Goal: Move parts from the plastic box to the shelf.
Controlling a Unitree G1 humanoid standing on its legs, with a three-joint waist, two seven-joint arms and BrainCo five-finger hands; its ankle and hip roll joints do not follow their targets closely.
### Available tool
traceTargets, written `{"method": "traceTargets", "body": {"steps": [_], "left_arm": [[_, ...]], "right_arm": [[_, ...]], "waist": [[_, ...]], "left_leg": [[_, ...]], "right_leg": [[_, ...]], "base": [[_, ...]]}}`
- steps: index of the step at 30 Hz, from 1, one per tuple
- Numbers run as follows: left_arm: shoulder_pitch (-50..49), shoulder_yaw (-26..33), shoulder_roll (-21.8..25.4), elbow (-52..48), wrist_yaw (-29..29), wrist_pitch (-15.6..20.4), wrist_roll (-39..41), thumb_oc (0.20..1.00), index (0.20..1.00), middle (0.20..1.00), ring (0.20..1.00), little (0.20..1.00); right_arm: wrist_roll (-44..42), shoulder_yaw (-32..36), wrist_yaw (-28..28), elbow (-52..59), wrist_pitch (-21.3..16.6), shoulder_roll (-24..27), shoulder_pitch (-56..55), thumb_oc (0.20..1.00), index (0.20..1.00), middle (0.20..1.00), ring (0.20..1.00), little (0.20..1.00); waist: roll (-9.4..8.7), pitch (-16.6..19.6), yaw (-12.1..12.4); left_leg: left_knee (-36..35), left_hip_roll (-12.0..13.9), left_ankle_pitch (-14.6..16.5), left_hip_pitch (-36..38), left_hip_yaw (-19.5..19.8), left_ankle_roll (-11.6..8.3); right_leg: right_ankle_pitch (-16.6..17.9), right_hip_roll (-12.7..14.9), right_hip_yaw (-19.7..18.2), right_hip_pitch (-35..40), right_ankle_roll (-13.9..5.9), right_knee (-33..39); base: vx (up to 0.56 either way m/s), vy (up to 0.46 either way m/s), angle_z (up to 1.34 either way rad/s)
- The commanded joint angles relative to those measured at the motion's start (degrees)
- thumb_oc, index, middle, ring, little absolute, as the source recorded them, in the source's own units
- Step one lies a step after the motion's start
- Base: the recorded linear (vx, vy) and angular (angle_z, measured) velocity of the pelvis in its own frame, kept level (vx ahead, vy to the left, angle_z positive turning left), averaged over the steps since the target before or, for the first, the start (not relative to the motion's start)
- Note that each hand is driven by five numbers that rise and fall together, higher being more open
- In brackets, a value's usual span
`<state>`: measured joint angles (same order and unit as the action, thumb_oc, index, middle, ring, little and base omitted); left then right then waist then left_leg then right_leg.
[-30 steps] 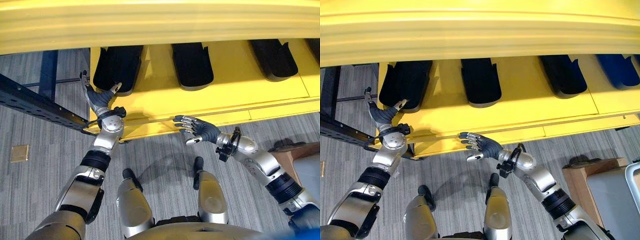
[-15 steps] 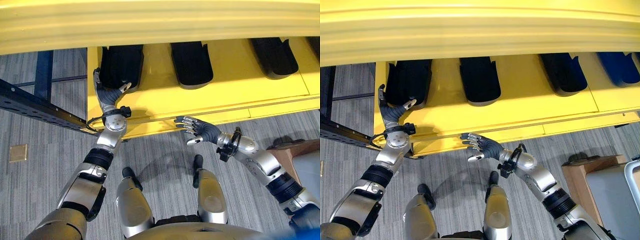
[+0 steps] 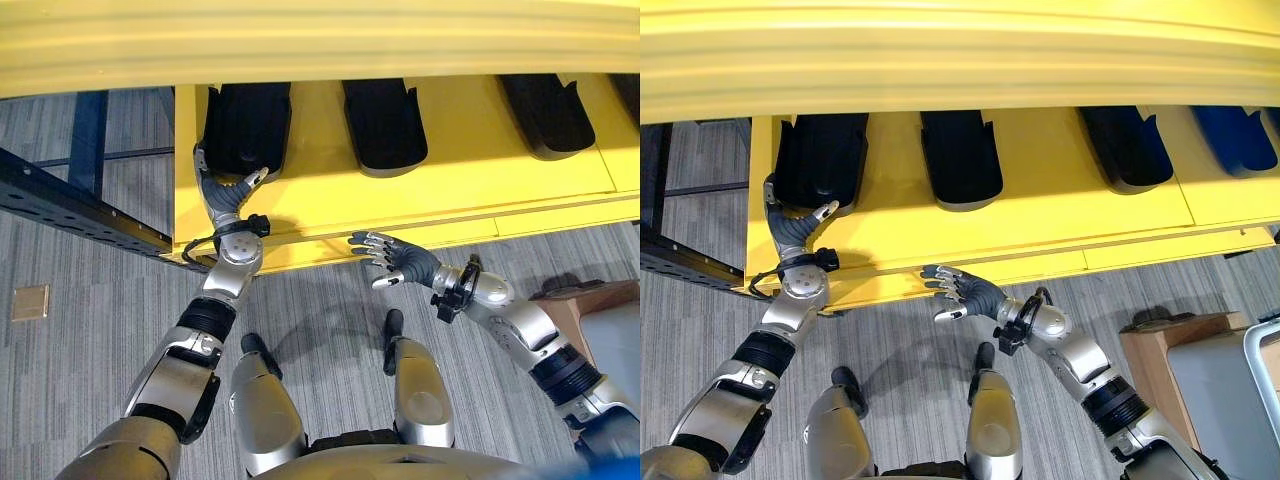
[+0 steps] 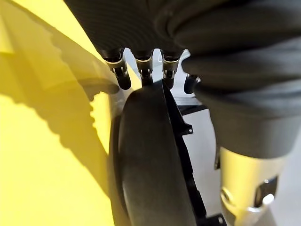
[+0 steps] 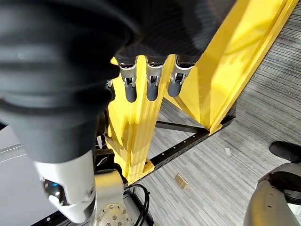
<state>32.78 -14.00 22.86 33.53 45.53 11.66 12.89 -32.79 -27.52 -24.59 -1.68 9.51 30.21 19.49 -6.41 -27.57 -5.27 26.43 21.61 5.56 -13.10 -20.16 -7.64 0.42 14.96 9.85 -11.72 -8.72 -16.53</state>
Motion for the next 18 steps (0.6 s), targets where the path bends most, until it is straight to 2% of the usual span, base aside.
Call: {"method": "traceTargets", "body": {"steps": [1,18], "left_arm": [[0.93,-0.8,-0.02,0.09,1.95,2.87,-0.73,1.0,1.0,1.0,1.0,1.0],[-4.04,-3.93,-4.15,-3.16,1.44,3.91,-4.22,1.0,1.0,1.0,1.0,1.0]], "right_arm": [[-0.14,1.1,-0.2,3.19,-3.44,-1.61,1.51,1.0,1.0,1.0,1.0,1.0],[0.26,1.4,0.8,4.5,-4.51,-2.92,-0.01,1.0,1.0,1.0,1.0,1.0]], "waist": [[-0.48,0.85,1.06],[-1.11,0.71,2.02]], "left_leg": [[1.92,-0.96,-0.42,-1.33,-0.25,1.78],[2.21,-1.15,0.3,-1.0,0.2,2.28]], "right_leg": [[-4.44,1.25,4.41,1.02,1.37,-6.29],[-4.49,1.05,5.29,2.26,1.17,-5.73]], "base": [[0.0,0.0,0.0],[0.0,0.0,0.0]]}}
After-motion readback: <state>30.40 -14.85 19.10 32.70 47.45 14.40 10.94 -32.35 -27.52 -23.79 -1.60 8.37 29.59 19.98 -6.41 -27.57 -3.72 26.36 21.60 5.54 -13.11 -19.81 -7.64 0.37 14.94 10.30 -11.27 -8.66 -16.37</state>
